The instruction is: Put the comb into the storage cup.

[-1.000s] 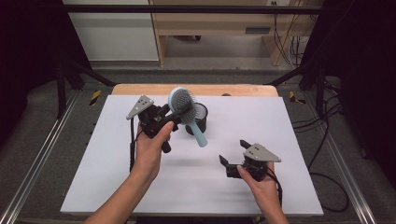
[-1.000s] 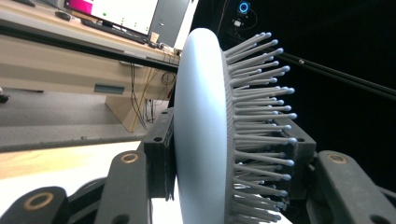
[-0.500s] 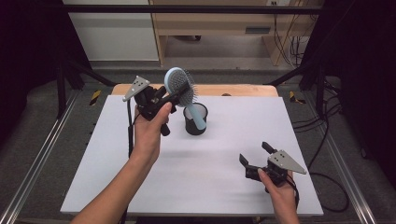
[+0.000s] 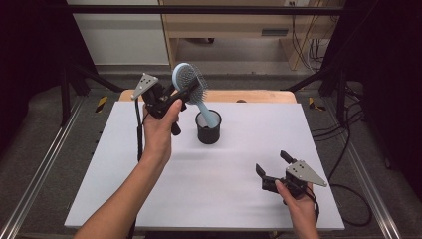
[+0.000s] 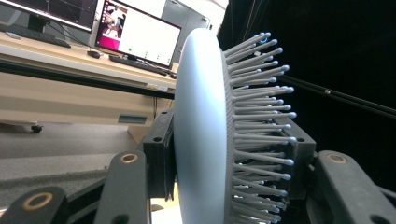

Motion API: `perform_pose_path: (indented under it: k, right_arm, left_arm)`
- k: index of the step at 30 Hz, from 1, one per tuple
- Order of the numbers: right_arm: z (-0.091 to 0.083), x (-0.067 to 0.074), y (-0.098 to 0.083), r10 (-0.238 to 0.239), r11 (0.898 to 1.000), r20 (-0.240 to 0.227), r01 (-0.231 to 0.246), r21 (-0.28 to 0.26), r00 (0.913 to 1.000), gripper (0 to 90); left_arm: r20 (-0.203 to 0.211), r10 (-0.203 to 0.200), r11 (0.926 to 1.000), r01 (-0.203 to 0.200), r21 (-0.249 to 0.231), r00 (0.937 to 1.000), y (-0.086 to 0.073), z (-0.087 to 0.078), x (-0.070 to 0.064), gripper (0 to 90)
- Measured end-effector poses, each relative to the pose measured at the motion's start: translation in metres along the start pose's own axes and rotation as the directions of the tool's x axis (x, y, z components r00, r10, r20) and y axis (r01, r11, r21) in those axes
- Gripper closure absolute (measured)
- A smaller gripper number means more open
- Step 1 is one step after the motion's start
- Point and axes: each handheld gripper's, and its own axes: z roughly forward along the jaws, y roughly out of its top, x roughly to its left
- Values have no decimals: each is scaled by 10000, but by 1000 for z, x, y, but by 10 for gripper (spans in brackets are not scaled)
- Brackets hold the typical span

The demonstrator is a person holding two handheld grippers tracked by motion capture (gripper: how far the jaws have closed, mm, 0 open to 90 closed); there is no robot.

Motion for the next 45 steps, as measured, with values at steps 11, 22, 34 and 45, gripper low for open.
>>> perform_pose_path:
  k: [11, 22, 34, 45]
  right_arm:
    - [-1, -1, 0, 141, 9999, 46, -141, -59, 9999, 36]
    - [1, 1, 0, 151, 9998, 111, -149, -132, 9998, 35]
    - [0, 0, 0, 190, 9998, -39, -190, 70, 9998, 35]
    - [-2, -1, 0, 198, 9997, -71, -197, 124, 9998, 36]
  left_arm:
    - [-278, -4, 10000, 2, -93, 9996, 2, 4, 2, 493]
    - [-710, 238, 9996, -249, -151, 9972, 6, 12, -2, 493]
    - [-1040, 388, 9991, -401, -103, 9938, -1, 20, 3, 492]
    - [-1171, 440, 9990, -440, 22, 9921, -7, 23, 10, 492]
